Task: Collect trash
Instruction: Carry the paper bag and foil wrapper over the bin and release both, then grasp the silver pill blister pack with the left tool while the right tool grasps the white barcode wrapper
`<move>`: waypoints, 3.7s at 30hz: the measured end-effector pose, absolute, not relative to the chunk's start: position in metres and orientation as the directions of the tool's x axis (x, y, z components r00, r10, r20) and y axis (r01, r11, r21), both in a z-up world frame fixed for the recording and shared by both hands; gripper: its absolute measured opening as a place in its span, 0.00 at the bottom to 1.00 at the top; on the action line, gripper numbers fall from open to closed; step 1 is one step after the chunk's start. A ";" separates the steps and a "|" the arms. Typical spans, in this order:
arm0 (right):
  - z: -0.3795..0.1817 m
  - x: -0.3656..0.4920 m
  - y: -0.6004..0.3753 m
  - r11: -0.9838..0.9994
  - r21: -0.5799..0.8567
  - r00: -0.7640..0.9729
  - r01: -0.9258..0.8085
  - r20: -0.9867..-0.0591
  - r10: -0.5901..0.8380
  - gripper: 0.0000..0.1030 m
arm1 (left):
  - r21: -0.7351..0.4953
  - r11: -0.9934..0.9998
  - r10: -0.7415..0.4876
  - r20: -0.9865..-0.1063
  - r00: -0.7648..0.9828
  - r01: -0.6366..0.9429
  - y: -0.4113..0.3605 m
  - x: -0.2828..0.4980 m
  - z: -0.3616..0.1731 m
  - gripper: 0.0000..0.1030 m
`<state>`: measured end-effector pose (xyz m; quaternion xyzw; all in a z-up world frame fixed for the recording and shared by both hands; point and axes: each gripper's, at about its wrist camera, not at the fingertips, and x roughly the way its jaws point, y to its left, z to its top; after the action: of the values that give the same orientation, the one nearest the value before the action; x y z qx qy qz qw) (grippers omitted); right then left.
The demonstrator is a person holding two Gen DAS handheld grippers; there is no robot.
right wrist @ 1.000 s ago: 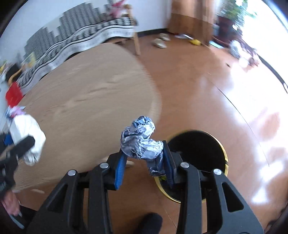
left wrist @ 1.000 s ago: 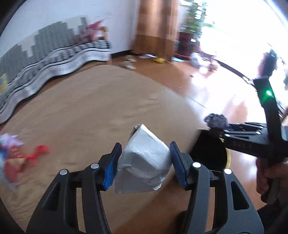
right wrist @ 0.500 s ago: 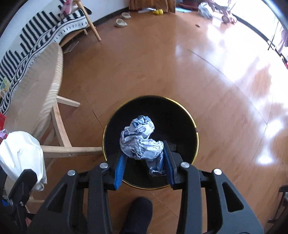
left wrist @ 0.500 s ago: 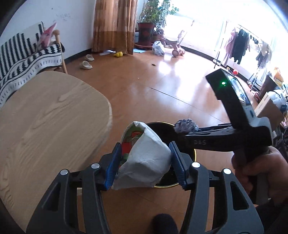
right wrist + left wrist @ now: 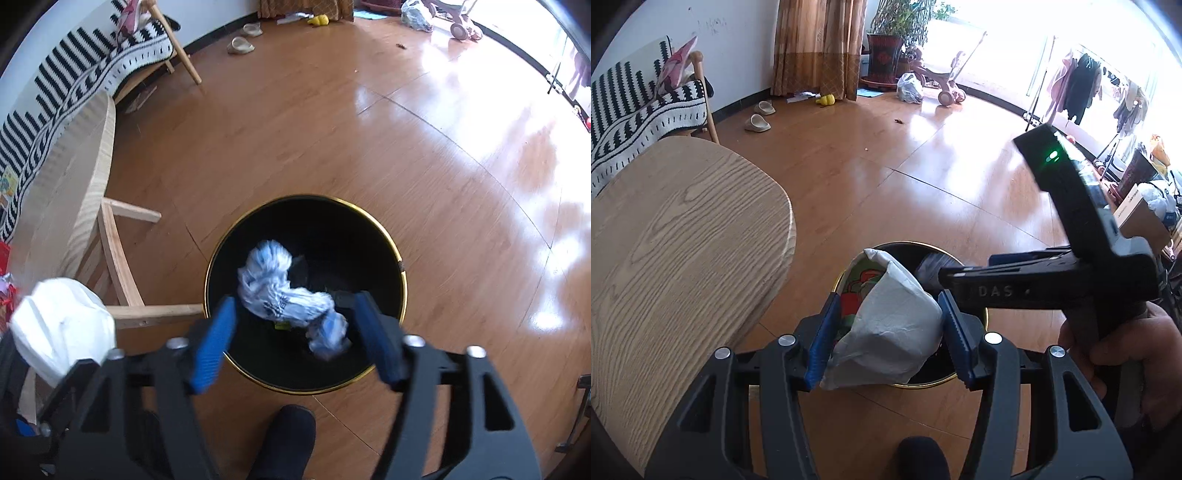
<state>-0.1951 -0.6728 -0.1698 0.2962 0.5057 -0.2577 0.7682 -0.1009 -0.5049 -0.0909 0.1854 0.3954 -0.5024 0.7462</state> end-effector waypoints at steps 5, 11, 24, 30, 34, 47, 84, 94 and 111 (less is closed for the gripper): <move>-0.163 -0.205 -0.680 0.655 0.202 0.366 0.728 -0.922 -0.122 0.70 | -0.141 0.415 -0.596 -0.789 0.151 0.899 -0.516 -0.102 -0.101 0.51; -0.149 -0.219 -0.692 0.603 0.204 0.381 0.771 -0.907 -0.180 0.75 | -0.172 0.388 -0.597 -0.795 0.105 0.905 -0.539 -0.105 -0.116 0.52; -0.122 -0.226 -0.693 0.592 0.205 0.417 0.780 -0.875 -0.246 0.75 | -0.189 0.404 -0.623 -0.773 0.118 0.895 -0.543 -0.103 -0.108 0.78; -0.091 -0.186 -0.648 0.698 0.217 0.488 0.682 -0.846 -0.214 0.75 | -0.108 0.449 -0.626 -0.746 0.226 0.887 -0.480 -0.085 -0.067 0.85; -0.072 -0.141 -0.589 0.795 0.219 0.540 0.566 -0.827 -0.157 0.75 | -0.054 0.525 -0.609 -0.721 0.330 0.850 -0.414 -0.057 -0.041 0.88; -0.056 0.027 -0.374 0.954 0.236 0.560 0.183 -0.823 0.096 0.75 | -0.038 0.899 -0.333 -0.707 0.624 0.437 -0.152 0.063 -0.008 0.88; -0.084 0.133 -0.188 0.946 0.320 0.469 -0.053 -0.828 0.307 0.75 | -0.161 0.979 -0.204 -0.791 0.577 0.126 0.031 0.116 -0.034 0.03; -0.074 0.166 -0.134 0.972 0.201 0.531 -0.121 -0.814 0.235 0.51 | -0.166 0.981 -0.192 -0.790 0.583 0.098 0.054 0.114 -0.032 0.03; -0.030 0.103 -0.216 0.984 0.169 0.639 -0.061 -0.750 0.169 0.13 | -0.151 0.962 -0.261 -0.753 0.604 0.227 -0.018 0.110 -0.012 0.03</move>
<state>0.1026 -0.2155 -0.0297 0.0638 0.4199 0.0637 0.9031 0.1104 -0.0178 -0.0122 -0.0198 0.4235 -0.1362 0.8954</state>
